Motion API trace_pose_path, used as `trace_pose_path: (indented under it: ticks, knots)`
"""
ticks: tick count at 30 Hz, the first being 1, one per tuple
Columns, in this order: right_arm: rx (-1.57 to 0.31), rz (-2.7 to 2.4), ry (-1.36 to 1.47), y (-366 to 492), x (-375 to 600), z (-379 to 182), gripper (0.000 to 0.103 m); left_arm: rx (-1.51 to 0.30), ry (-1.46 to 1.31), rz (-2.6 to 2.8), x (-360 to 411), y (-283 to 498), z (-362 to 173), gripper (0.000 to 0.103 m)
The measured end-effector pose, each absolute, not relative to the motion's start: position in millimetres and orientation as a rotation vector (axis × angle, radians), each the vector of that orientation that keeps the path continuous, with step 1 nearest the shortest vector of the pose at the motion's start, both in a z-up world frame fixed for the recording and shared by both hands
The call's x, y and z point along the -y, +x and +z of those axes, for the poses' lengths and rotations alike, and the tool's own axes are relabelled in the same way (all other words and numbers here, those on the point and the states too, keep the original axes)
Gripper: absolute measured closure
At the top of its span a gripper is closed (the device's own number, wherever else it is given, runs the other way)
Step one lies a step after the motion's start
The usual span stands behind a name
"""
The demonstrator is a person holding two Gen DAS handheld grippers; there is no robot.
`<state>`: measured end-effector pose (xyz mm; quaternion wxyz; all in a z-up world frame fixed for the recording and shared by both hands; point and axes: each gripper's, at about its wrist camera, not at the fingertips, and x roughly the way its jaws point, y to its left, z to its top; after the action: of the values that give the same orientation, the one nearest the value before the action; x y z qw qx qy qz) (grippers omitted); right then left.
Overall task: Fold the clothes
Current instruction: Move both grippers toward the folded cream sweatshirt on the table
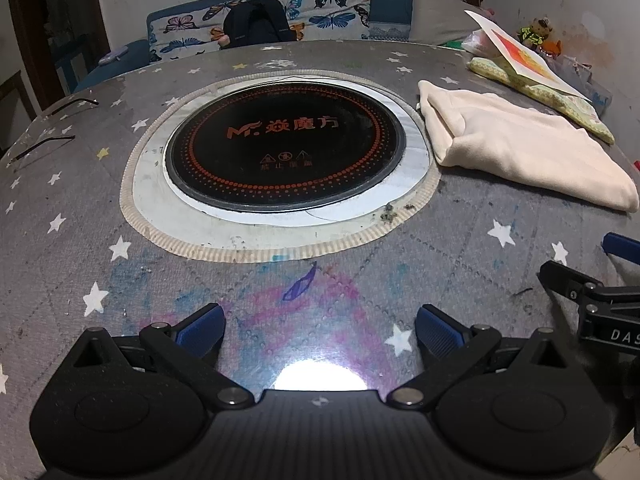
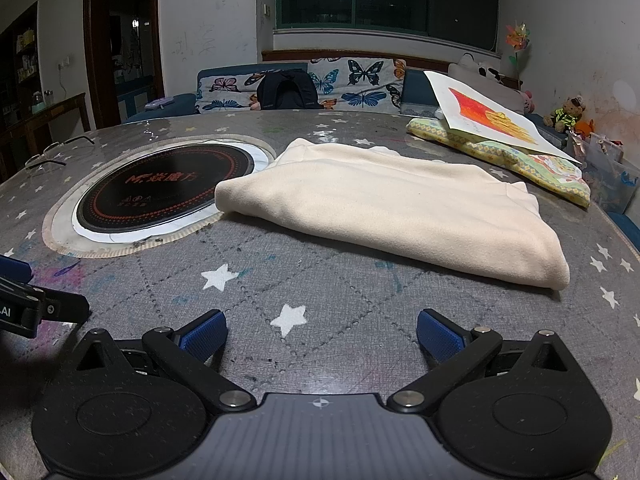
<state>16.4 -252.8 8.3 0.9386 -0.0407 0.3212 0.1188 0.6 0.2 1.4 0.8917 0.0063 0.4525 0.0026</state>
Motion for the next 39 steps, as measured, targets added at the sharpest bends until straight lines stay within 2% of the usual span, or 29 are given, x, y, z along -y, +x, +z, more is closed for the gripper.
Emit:
trace_pose_path:
  ticks: [20, 31, 34, 39]
  knots:
    - [-0.773, 0.258, -0.12, 43, 249, 23, 0.0, -0.95, -0.037, -0.029, -17, -6, 1, 0.0]
    - [-0.688, 0.248, -0.166, 76, 251, 67, 0.002, -0.89, -0.077, 0.026, -46, -15, 16, 0.0]
    - [-0.666, 0.207, -0.142, 94, 266, 79, 0.007, -0.877, -0.089, 0.043, -55, -19, 20, 0.0]
    - [-0.685, 0.142, -0.088, 131, 297, 90, 0.027, -0.866, -0.114, 0.072, -68, -20, 24, 0.0]
